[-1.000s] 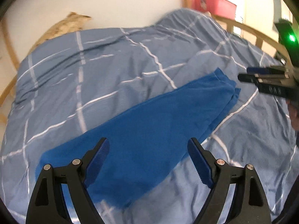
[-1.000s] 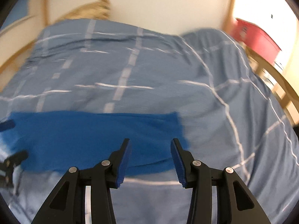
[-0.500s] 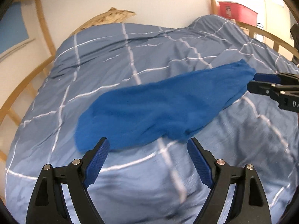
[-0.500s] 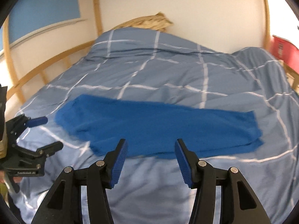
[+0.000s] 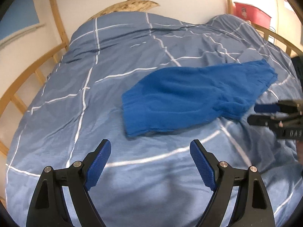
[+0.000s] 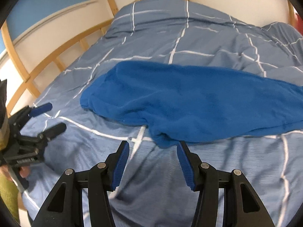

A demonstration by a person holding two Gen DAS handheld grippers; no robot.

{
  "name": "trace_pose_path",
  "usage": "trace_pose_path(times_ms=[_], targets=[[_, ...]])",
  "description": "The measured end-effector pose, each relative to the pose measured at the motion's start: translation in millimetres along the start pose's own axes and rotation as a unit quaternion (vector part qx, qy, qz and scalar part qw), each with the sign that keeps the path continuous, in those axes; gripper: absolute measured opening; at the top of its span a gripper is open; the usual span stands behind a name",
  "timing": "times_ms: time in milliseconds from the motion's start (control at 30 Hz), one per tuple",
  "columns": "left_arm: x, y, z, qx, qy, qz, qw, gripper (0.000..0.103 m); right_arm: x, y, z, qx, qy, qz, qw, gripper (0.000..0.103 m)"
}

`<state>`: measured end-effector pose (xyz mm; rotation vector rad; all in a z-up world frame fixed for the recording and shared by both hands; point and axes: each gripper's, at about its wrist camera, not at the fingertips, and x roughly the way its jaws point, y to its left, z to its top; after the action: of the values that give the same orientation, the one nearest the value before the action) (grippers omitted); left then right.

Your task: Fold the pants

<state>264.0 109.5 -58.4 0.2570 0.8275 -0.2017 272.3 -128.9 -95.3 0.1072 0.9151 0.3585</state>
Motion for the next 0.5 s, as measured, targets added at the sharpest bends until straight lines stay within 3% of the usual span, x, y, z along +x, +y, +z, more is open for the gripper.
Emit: trace_pose_path(times_ms=[267,433,500], targets=[[42,28,12,-0.016,0.012,-0.019,0.9996,0.082,24,8,0,0.007,0.019,-0.031,0.999,0.053],[62,34,12,-0.030,0.014,-0.040,0.9987,0.066,32,4,2,0.018,0.016,-0.037,0.999,0.053],[67,35,10,-0.039,0.013,-0.052,0.9978,0.051,33,4,2,0.011,0.012,-0.042,0.999,0.053]])
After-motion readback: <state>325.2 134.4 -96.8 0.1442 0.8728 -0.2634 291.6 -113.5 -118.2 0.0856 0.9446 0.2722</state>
